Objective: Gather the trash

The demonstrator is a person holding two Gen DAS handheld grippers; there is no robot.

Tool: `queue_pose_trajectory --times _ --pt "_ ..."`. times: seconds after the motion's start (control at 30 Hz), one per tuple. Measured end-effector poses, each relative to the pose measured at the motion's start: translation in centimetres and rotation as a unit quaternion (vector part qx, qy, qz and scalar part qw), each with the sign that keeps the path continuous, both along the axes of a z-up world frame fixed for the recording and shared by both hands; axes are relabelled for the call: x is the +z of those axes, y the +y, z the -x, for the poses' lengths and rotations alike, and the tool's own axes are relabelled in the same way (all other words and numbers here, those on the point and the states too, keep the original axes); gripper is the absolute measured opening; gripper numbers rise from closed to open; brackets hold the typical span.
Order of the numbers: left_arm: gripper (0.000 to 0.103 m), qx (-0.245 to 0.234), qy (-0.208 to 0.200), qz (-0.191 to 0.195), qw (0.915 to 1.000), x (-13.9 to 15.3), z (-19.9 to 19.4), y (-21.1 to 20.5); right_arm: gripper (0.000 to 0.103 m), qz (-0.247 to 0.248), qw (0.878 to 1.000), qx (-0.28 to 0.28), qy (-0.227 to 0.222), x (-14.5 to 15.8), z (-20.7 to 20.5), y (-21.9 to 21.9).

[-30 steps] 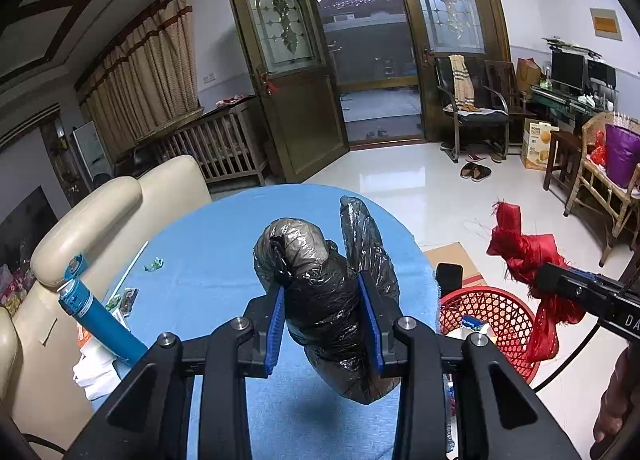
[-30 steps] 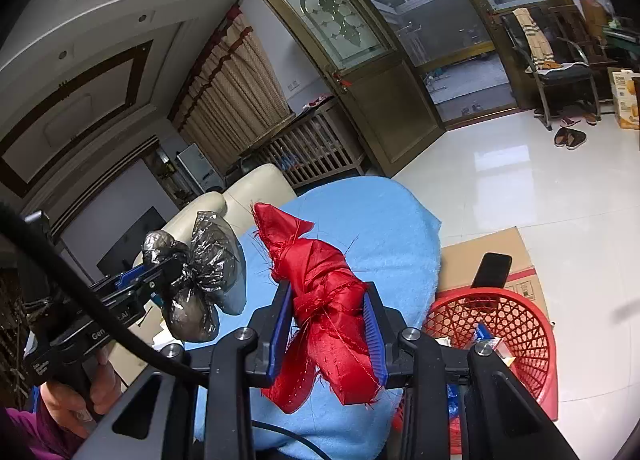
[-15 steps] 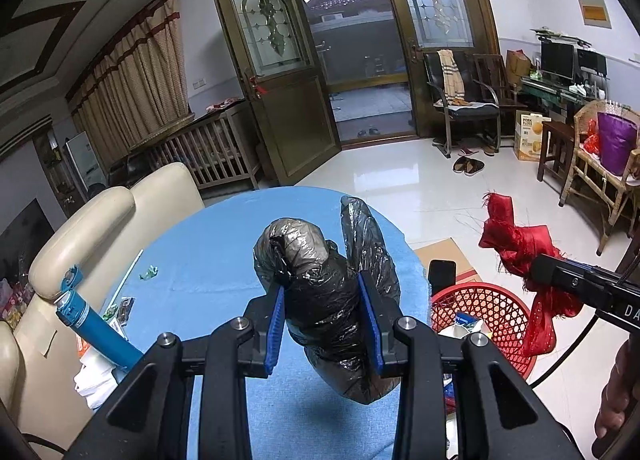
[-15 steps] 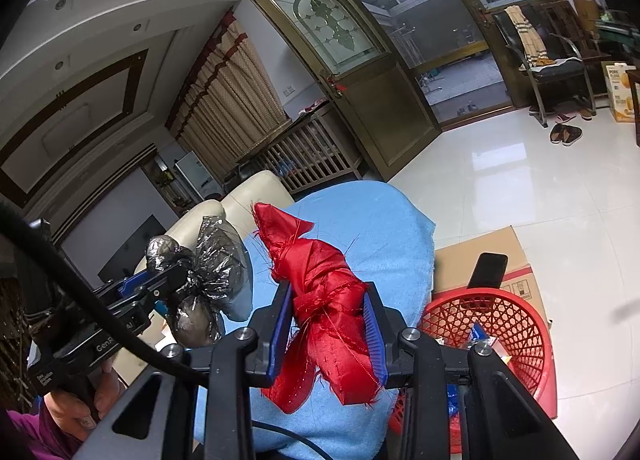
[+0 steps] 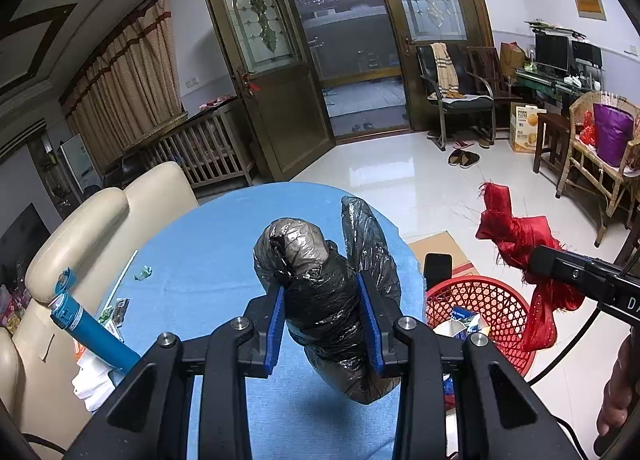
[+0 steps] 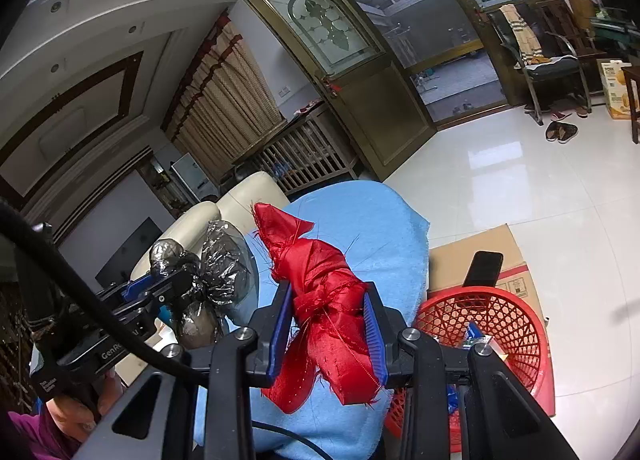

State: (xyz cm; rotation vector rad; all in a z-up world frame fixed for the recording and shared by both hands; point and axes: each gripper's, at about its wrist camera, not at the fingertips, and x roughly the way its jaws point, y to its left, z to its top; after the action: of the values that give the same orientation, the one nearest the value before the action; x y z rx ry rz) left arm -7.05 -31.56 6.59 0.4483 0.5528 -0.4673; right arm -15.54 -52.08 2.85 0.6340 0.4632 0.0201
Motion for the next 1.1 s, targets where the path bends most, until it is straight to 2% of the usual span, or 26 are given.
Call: queue_pose_trajectory --times 1.1 --pt "0.036 -0.016 0.025 -0.024 0.9993 -2.0 -1.4 -1.9 0.036 -0.016 0.999 -0.025 0.024 0.1 0.1 -0.4"
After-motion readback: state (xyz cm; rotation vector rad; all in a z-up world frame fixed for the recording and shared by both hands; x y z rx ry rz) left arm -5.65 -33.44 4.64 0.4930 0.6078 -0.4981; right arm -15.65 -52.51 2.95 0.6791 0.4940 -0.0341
